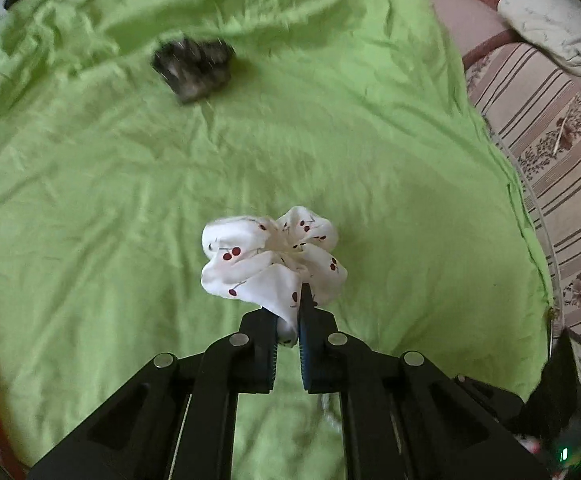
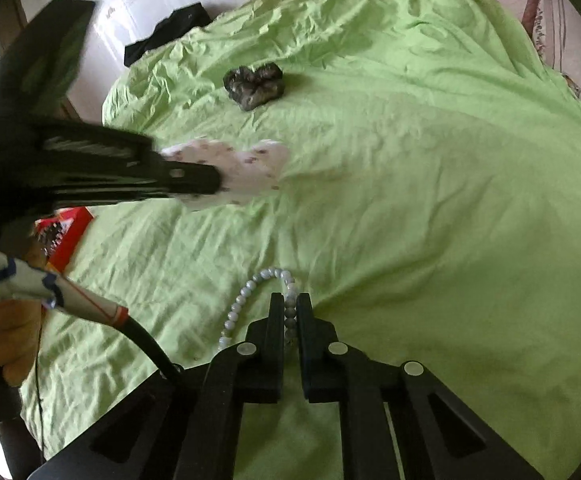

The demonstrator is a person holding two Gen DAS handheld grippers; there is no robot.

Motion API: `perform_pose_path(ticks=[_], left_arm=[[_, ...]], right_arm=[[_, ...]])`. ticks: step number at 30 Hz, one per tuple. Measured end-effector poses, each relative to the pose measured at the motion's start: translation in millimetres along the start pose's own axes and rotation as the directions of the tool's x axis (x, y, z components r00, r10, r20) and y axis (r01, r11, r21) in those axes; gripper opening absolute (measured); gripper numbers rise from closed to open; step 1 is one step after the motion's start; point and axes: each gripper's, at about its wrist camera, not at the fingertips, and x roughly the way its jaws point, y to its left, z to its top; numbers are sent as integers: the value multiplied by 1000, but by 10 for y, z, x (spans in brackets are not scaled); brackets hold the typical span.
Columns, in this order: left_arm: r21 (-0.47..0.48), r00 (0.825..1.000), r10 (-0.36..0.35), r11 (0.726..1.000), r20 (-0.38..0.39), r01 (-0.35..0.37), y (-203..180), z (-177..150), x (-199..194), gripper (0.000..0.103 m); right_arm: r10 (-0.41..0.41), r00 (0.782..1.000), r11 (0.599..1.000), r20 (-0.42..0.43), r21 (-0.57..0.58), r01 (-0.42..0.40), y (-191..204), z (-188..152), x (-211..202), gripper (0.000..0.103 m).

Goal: Organize jewelry
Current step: 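Grasp the white cherry scrunchie with the left tool while the right tool grasps the pale bead bracelet, then carry the white scrunchie with the left tool while the right tool carries the bracelet to the tray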

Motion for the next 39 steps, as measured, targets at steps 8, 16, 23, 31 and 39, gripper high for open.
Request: perform_pose_path(ticks=[8,16,23,31,39], left_arm=[[-7,994,22,1000,106,-21,123,-372,-934,8],[-58,969,124,992,212,-115,450,-999,-1824,8],[-135,937,216,973,274,-185,876,-1504,-2410,8],[-288,876,346,923,337,-254,1545,-1942,-2955,8],[-397,846,396,884,356,-247,2096,-2319,-3229,8]], right_arm=[[62,996,994,62,90,-67,-67,-4,-272,7],[123,986,977,114,161,-140,-59,-129,-596,7],[127,985,984,116,113,-140,257,-321,-785,7],[118,988,991,103,51,-124,631,-472,-1049,7],[132,988,991,84,-28,-130,1090,-350,-1133,7]])
